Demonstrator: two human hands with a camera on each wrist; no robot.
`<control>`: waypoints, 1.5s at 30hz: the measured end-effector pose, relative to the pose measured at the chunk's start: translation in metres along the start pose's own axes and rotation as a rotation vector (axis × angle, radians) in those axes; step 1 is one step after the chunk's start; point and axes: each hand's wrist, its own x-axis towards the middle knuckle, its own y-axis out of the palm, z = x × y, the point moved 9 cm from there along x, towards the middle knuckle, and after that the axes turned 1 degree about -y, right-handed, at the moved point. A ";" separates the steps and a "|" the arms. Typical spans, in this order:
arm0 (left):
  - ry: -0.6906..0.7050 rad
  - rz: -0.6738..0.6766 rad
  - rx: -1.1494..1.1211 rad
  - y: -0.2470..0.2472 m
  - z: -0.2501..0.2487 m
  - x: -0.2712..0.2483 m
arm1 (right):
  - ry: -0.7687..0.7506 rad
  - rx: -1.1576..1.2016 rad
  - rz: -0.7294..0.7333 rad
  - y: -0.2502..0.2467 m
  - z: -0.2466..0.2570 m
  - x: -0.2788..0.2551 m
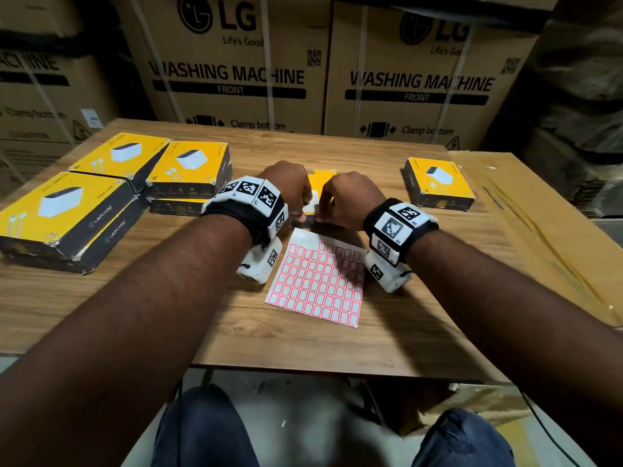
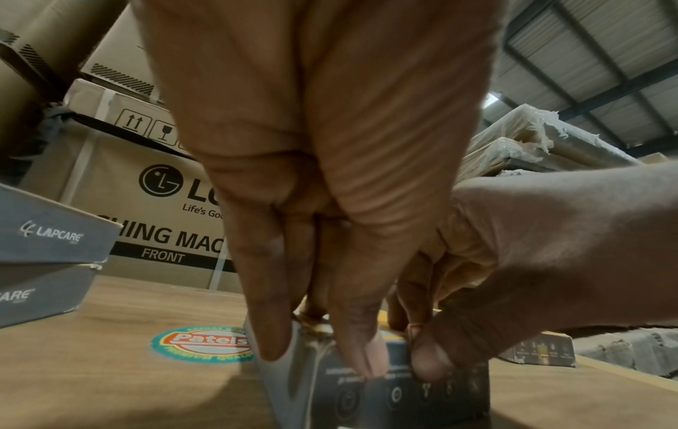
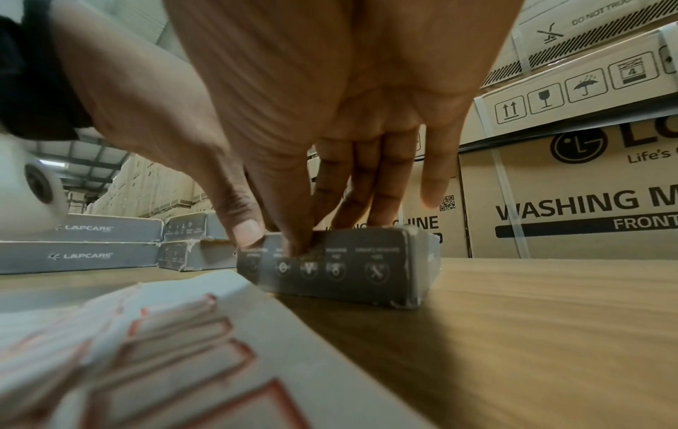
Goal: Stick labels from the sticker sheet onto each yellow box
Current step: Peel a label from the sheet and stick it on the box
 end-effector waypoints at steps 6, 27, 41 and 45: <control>0.008 0.000 0.004 -0.001 -0.001 -0.001 | 0.018 0.011 -0.003 0.002 -0.003 0.000; -0.004 0.007 0.004 0.000 -0.001 0.000 | 0.024 0.099 0.047 0.005 -0.009 0.000; -0.005 0.050 0.022 -0.001 -0.003 0.001 | 0.048 0.112 0.067 0.003 -0.012 0.005; -0.001 0.054 0.029 -0.001 -0.003 0.002 | -0.016 0.037 0.108 -0.003 -0.004 0.008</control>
